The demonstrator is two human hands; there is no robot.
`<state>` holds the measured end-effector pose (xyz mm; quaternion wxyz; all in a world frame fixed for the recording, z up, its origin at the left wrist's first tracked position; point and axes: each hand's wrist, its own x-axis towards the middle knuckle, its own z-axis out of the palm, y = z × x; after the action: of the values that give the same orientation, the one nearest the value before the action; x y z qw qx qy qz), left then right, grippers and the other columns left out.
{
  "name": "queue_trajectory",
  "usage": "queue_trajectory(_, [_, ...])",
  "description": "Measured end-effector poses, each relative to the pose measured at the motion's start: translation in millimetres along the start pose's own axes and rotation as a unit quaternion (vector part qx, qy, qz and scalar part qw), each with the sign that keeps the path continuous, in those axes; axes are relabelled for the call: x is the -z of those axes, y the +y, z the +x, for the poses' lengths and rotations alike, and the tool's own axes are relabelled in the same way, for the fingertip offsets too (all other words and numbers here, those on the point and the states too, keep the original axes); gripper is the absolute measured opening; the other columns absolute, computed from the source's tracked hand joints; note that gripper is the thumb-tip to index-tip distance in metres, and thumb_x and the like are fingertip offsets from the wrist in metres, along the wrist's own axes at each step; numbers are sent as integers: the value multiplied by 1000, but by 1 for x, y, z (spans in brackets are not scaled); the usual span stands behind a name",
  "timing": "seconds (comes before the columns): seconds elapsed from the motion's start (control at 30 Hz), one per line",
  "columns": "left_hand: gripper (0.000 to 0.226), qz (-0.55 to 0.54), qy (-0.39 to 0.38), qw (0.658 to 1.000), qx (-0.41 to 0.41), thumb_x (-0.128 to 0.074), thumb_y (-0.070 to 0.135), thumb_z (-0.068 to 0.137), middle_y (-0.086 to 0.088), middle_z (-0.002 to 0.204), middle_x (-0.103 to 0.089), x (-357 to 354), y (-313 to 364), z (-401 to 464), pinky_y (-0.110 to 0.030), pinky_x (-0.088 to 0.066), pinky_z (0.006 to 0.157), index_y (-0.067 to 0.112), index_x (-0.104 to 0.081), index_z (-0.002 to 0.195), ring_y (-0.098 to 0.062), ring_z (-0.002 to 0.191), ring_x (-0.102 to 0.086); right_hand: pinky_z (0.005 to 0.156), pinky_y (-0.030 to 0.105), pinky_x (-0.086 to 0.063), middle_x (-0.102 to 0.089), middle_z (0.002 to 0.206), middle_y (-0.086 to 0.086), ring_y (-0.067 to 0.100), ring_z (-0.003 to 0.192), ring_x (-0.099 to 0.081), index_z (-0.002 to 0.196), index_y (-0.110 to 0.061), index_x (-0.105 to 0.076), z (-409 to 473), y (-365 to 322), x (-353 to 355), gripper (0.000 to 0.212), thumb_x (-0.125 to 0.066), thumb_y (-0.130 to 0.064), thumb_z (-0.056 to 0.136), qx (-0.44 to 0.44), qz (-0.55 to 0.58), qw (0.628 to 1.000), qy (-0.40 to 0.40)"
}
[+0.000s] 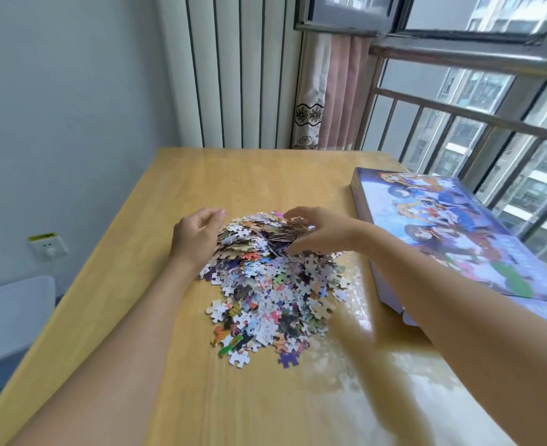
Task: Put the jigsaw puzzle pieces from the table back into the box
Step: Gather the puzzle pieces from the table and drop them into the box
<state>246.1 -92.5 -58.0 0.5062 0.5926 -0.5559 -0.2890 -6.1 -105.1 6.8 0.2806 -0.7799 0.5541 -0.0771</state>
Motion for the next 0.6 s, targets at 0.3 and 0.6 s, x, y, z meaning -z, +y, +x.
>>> queue_trajectory(0.3, [26, 89, -18, 995, -45, -58, 40, 99, 9, 112, -69, -6, -1, -6, -20, -41, 84, 22, -74, 108, -8, 108, -59, 98, 35, -46, -54, 143, -2, 19, 124, -53, 140, -29, -53, -9, -4, -4, 67, -83, -30, 80, 53, -110, 992, 16])
queue_trajectory(0.6, [21, 97, 63, 983, -142, -62, 28, 97, 9, 109, -70, -5, 2, -9, -30, -51, 92, 20, -72, 114, -7, 105, -62, 74, 38, -61, -69, 116, 1, 20, 99, -69, 122, -19, -67, -33, 20, 3, 52, -88, -23, 75, 26, 115, 983, 138])
